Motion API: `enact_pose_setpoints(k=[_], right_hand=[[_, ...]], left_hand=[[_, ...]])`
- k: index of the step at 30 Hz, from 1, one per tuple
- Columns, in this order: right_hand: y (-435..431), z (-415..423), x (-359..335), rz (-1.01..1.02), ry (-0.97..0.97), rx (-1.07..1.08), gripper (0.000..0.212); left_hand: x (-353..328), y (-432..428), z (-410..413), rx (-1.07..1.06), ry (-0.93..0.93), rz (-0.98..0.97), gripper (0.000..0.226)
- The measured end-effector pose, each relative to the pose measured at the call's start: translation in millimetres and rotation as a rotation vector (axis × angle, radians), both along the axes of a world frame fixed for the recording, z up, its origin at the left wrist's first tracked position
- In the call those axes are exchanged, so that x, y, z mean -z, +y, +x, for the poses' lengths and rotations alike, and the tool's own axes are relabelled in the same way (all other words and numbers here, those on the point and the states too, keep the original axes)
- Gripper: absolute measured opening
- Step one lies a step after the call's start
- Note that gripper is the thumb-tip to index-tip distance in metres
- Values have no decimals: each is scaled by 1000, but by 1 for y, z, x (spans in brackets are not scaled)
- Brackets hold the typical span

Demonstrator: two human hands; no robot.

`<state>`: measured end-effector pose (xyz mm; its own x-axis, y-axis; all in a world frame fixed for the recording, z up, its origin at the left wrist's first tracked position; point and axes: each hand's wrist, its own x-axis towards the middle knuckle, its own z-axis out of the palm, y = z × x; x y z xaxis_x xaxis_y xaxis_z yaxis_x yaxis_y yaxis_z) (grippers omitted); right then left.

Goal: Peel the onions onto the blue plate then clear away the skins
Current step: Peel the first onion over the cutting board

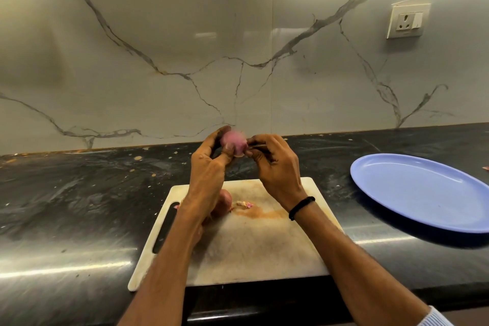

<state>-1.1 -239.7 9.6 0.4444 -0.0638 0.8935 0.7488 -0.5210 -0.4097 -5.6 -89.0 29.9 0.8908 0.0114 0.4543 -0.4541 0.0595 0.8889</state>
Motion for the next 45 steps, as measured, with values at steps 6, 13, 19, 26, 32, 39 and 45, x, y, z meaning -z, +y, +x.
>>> enact_pose_setpoints(k=[6, 13, 19, 26, 32, 39, 45], right_hand=[[-2, 0, 0, -10, -32, 59, 24], [-2, 2, 0, -18, -44, 104, 13], [-2, 6, 3, -30, -27, 147, 12], [0, 3, 1, -4, -21, 121, 9], [-6, 6, 4, 44, 57, 140, 12], [-5, 0, 0, 84, 86, 86, 27], [-1, -2, -1, -21, -40, 86, 19]], left_hand=[[-1, -1, 0, -27, -33, 65, 42], [-2, -2, -3, 9, -57, 126, 36], [-1, -2, -4, 41, -61, 131, 36], [0, 0, 0, 53, -8, 14, 48], [-4, 0, -3, 123, 24, -141, 35], [-4, 1, -2, 122, 17, -121, 36], [1, 2, 2, -27, -42, 51, 40]])
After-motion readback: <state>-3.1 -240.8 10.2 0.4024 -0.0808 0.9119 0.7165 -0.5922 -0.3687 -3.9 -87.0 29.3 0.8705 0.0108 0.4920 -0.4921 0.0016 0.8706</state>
